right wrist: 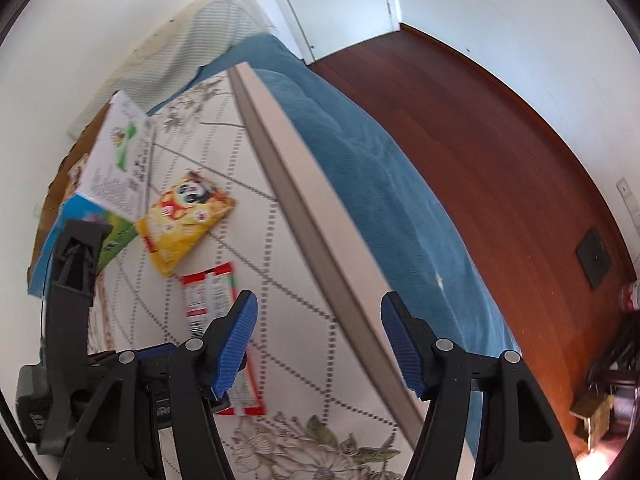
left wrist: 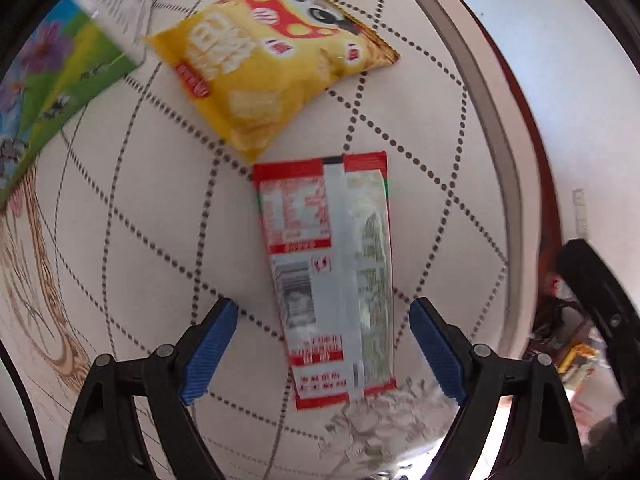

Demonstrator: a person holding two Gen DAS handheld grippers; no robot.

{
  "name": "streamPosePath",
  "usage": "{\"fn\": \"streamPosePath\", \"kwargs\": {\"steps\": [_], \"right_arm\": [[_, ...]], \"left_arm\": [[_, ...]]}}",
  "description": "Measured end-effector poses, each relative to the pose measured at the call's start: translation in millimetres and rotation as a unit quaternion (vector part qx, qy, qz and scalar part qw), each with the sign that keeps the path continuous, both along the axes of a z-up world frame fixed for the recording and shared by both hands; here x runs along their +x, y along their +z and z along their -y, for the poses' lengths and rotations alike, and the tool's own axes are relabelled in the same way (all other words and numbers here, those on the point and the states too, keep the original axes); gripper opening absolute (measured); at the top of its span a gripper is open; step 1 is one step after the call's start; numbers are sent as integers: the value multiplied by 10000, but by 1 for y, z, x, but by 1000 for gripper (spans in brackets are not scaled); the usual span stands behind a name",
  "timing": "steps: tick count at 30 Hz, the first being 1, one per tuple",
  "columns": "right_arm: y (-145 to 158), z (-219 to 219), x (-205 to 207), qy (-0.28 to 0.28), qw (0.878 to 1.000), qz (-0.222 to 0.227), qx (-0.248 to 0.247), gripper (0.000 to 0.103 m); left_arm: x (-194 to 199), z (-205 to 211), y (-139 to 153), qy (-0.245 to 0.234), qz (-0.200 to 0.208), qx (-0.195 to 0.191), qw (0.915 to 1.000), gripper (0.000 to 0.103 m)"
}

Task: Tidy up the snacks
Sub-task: 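Grasp the red-white stick pack with left tool while right tool grasps the yellow panda chip bag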

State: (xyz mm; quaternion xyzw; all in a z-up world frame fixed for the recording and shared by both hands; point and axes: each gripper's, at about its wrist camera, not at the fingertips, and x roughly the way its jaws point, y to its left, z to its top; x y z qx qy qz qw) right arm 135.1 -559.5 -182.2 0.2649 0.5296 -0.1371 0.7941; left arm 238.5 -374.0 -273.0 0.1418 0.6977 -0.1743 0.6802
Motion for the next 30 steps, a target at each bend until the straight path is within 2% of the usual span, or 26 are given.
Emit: {"fn": "streamPosePath", "kwargs": {"steps": [1,3,6,10,12,15,17,18,21,24,27,29,30], "right_arm": [[-2,4,0,-20,10000,-20,29,67],[-4,9,3,-43,9999,-40,86,67],[0,8,14,-32,9997,64,236,67],[5,-1,42,23,9977,170,659,68],[3,-10,68,8,9941,244,1056,68],[-7,-21,102,-212,9858,190,1656,72],[-18,-28,125,-393,9777,71,2062,84],[-23,-34,136,-434,9759,17,2140,85],[-33,-50,164,-478,9801,-366,1892,86],[-43,-71,186,-188,9908,-765,1103,85],[-46,-87,185,18,9952,-759,614,82],[-42,-100,179,342,9965,-661,373,71],[-40,-110,173,593,9958,-674,203,71]], "left_arm": [[0,4,-1,-56,105,64,9999,82],[-1,5,2,-175,366,97,9991,57],[4,-6,7,-379,469,81,9981,48],[16,-40,13,-217,610,158,9978,48],[23,-64,15,22,581,172,9982,48],[33,-89,17,432,487,85,9978,48],[41,-105,18,720,420,5,9965,48],[45,-111,18,852,378,-48,9956,48],[53,-130,19,1154,323,-156,9927,48],[60,-143,19,1299,299,-229,9908,48],[64,-165,19,1375,255,-294,9897,48],[67,-174,18,1412,239,-321,9892,48],[67,-179,17,1434,204,-352,9888,48]]}}
